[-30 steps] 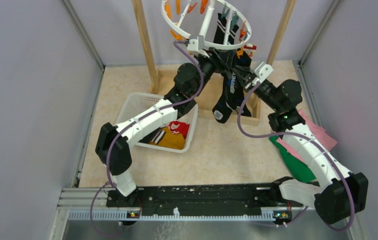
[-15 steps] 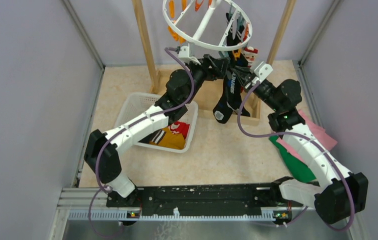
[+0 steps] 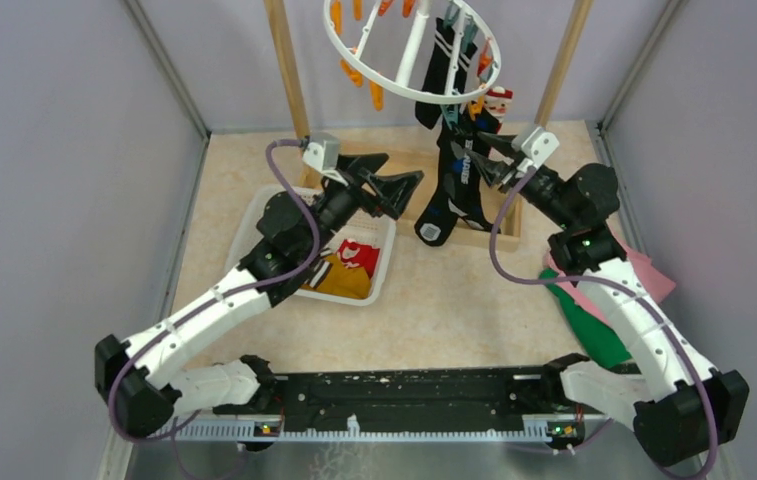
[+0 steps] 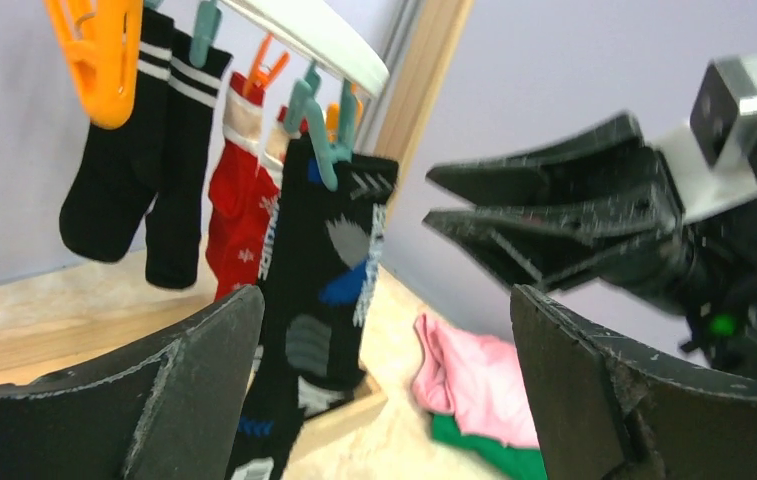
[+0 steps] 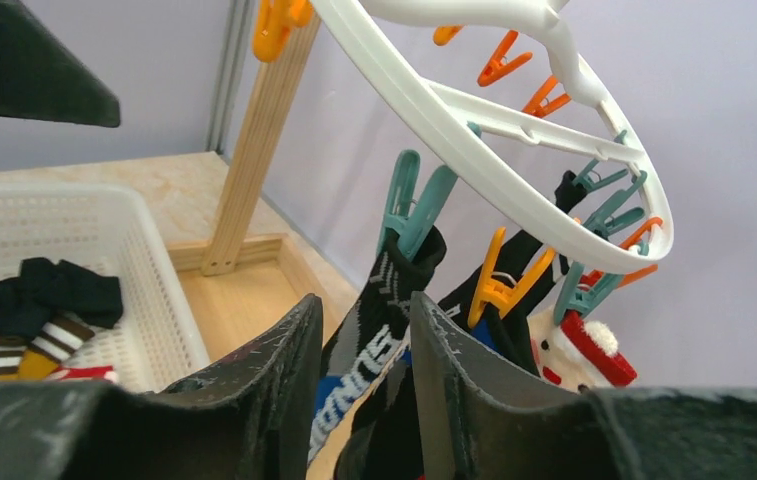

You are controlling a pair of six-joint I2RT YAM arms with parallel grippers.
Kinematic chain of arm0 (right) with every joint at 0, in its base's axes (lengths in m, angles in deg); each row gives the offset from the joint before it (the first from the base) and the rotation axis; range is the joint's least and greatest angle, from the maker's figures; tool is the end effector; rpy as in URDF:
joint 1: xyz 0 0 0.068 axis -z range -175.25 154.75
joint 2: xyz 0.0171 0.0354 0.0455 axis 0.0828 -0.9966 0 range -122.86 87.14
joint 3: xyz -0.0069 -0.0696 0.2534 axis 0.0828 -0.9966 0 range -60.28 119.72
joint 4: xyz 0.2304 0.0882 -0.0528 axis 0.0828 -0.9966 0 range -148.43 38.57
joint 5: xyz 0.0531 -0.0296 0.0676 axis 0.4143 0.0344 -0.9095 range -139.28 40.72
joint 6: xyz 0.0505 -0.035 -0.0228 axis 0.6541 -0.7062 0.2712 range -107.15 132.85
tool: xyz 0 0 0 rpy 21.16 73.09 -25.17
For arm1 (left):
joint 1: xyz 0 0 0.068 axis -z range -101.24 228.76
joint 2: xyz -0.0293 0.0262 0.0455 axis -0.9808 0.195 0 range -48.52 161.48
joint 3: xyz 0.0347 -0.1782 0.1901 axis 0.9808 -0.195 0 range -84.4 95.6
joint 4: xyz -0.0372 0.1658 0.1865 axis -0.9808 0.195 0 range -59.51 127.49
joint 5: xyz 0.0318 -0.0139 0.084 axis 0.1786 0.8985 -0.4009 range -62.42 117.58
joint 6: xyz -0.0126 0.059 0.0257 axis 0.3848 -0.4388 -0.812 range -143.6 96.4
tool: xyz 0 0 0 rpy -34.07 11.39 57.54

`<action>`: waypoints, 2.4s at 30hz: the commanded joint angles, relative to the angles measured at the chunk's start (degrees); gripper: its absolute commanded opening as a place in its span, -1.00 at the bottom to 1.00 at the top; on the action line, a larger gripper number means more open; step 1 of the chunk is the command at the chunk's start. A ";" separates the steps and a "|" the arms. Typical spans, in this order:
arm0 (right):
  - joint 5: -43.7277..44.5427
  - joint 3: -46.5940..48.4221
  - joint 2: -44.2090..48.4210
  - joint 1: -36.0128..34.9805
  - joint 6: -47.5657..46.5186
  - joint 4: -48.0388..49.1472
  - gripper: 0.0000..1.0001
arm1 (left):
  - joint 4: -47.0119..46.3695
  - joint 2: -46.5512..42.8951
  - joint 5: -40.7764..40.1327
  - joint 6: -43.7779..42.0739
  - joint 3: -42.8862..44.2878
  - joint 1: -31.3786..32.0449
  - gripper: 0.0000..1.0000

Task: Clip the socks to the hanger
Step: Clamp the sock onto the hanger, then adjust the sock on the hanger.

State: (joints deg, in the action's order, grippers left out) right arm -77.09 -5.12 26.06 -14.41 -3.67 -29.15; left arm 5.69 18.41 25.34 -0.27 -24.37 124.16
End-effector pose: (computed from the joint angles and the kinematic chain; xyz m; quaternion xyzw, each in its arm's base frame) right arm 0.2303 0.1055 0.4047 -0.3613 0.4949 0.1619 0.7735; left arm 0.1985 -0.1986 0.4169 0.0971 0.5805 -0.4468 0.6738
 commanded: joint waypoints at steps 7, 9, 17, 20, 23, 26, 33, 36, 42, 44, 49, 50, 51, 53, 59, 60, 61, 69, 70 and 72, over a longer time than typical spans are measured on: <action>-7.88 -2.64 12.63 2.94 10.44 -17.38 0.26 | 8.51 -17.20 -1.82 -6.21 -13.82 -0.32 0.97; -7.53 -4.96 14.61 3.46 13.46 -18.61 0.37 | 10.43 -18.29 -2.06 -6.91 -14.44 -0.28 0.97; -10.28 -16.94 17.73 13.88 29.05 -12.51 0.48 | 11.51 -20.75 -1.07 -5.50 -18.13 -0.31 0.98; -14.84 -20.11 15.81 18.34 32.88 -7.19 0.48 | 9.87 -21.04 -0.68 -4.94 -19.51 -0.38 0.98; -16.84 -21.34 13.23 18.80 32.01 -3.91 0.49 | 8.81 -20.35 -0.33 -5.15 -19.64 -0.33 0.98; -17.69 -22.44 10.42 18.76 31.19 1.86 0.50 | 7.65 -19.16 0.16 -5.78 -19.26 -0.37 0.98; -23.66 -21.23 0.84 18.81 28.26 15.56 0.50 | 6.84 -16.62 0.49 -6.63 -17.21 -0.41 0.98; -24.73 -20.00 -2.81 18.80 24.86 18.42 0.50 | 6.51 -15.96 -0.05 -6.63 -16.60 -0.41 0.98; -28.74 -17.78 -9.36 18.72 23.38 27.61 0.49 | 6.03 -14.15 -1.40 -7.51 -15.05 -0.45 0.98; -29.48 -16.60 -11.66 18.65 23.55 29.85 0.47 | 5.70 -13.14 -1.62 -8.04 -14.40 -0.47 0.98; -31.59 -14.53 -15.57 16.30 21.46 33.89 0.39 | 6.11 -10.58 -1.67 -9.62 -11.92 -0.65 0.98; -31.82 -14.33 -15.86 15.44 21.02 34.46 0.36 | 6.18 -10.31 -1.75 -9.96 -11.69 -0.67 0.98; -32.08 -14.17 -16.10 14.51 20.78 35.20 0.32 | 6.40 -9.96 -1.98 -10.11 -11.35 -0.75 0.98; -33.15 -13.88 -16.53 12.13 20.80 36.95 0.22 | 6.76 -9.94 -2.46 -10.23 -10.96 -0.76 0.98; -32.54 -15.13 -14.87 5.91 20.47 39.26 0.09 | 7.83 -11.68 -4.45 -9.58 -11.71 -0.80 0.98; -32.17 -15.53 -14.40 5.11 19.81 38.87 0.09 | 8.02 -12.11 -4.85 -9.53 -11.96 -0.82 0.98; -31.58 -15.90 -13.93 4.16 19.31 38.42 0.08 | 8.04 -12.49 -5.25 -9.53 -12.24 -0.84 0.98; -25.87 -17.06 -12.61 -2.06 14.29 30.99 0.01 | 8.59 -11.93 -5.53 -10.60 -11.61 -1.10 0.98; -24.44 -16.86 -12.66 -3.14 13.08 28.98 -0.03 | 8.70 -11.60 -5.28 -10.79 -11.23 -1.19 0.98; -19.11 -15.47 -13.02 -6.73 9.65 22.87 -0.16 | 8.76 -11.00 -5.00 -10.98 -10.72 -1.28 0.98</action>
State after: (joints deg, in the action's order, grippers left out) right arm -103.69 -21.67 12.05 -16.31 12.68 2.15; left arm 15.51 6.52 20.23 -9.86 -37.68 123.31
